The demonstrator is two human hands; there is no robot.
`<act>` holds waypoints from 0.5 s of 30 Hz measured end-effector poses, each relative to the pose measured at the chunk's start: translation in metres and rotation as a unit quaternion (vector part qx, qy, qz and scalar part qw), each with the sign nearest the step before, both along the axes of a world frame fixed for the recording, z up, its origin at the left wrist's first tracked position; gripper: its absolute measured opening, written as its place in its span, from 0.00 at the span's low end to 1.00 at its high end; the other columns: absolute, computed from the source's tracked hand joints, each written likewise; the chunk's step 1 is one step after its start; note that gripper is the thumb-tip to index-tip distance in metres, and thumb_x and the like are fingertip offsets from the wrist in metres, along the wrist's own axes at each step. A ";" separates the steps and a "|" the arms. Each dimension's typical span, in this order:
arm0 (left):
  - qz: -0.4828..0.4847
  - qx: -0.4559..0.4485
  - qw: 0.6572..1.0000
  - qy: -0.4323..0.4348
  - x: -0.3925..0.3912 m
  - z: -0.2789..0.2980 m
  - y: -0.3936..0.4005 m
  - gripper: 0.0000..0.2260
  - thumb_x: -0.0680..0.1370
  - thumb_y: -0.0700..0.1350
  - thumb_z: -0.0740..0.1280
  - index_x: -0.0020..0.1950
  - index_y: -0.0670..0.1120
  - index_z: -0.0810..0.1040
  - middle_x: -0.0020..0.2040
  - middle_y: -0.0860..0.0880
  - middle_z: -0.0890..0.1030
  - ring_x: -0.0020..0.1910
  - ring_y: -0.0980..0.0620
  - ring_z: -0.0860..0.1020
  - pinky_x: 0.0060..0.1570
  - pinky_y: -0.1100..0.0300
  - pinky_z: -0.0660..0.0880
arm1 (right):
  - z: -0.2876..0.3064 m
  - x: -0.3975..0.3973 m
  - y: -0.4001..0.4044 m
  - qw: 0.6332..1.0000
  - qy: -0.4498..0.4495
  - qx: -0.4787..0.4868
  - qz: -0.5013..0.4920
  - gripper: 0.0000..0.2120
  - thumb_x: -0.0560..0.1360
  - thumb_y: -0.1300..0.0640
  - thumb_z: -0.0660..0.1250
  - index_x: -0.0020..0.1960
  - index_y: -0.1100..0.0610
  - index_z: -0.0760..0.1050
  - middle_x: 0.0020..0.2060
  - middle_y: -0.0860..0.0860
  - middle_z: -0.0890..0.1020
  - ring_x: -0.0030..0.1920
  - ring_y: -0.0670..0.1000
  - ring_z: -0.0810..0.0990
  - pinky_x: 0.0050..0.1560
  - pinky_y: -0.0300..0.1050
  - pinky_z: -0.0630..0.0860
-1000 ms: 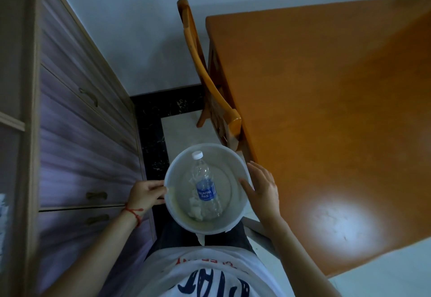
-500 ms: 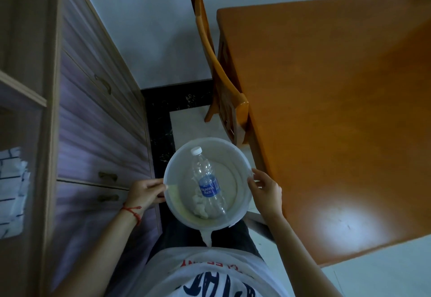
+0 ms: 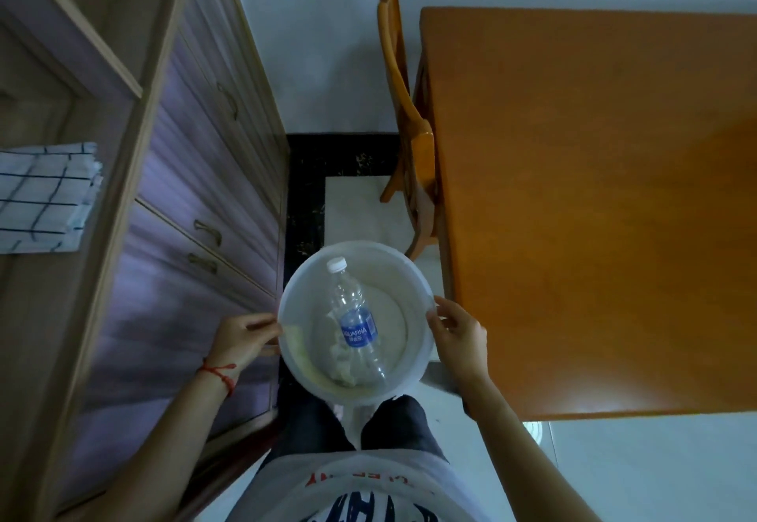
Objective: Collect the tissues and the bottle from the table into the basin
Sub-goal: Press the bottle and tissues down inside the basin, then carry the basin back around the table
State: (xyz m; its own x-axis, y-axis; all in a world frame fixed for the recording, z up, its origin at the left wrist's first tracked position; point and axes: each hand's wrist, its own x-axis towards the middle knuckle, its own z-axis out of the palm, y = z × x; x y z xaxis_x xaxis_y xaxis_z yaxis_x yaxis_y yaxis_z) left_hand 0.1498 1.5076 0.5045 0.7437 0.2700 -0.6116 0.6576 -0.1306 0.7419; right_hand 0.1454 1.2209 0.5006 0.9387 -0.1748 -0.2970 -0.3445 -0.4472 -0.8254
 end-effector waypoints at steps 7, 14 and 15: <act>-0.054 0.016 0.998 0.017 -0.028 0.000 0.007 0.10 0.71 0.35 0.68 0.52 0.35 0.79 0.36 0.45 0.83 0.37 0.45 0.80 0.27 0.67 0.78 | -0.005 -0.053 0.008 0.999 0.015 0.001 -0.042 0.13 0.76 0.56 0.64 0.59 0.57 0.75 0.42 0.46 0.81 0.40 0.44 0.81 0.37 0.31 0.76; -0.135 0.002 0.990 0.036 -0.040 -0.005 0.011 0.12 0.72 0.34 0.67 0.55 0.35 0.79 0.35 0.49 0.82 0.36 0.51 0.80 0.27 0.67 0.78 | -0.008 -0.119 0.025 0.989 0.022 -0.027 -0.143 0.12 0.74 0.57 0.66 0.57 0.57 0.76 0.43 0.50 0.80 0.38 0.39 0.76 0.43 0.40 0.76; -0.144 -0.002 0.989 0.039 -0.042 -0.005 0.011 0.12 0.72 0.34 0.67 0.55 0.35 0.79 0.32 0.51 0.83 0.35 0.52 0.80 0.27 0.67 0.78 | -0.008 -0.129 0.028 0.988 0.024 -0.030 -0.151 0.11 0.74 0.57 0.65 0.57 0.56 0.77 0.43 0.49 0.80 0.38 0.39 0.76 0.44 0.41 0.77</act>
State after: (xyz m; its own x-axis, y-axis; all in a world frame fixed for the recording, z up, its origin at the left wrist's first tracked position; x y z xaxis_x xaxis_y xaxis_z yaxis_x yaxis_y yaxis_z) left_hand 0.1077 1.5190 0.4996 0.7392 0.0512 -0.6715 0.6496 -0.3176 0.6908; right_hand 0.0167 1.2489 0.4928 0.8261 -0.4638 -0.3200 -0.5075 -0.3656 -0.7803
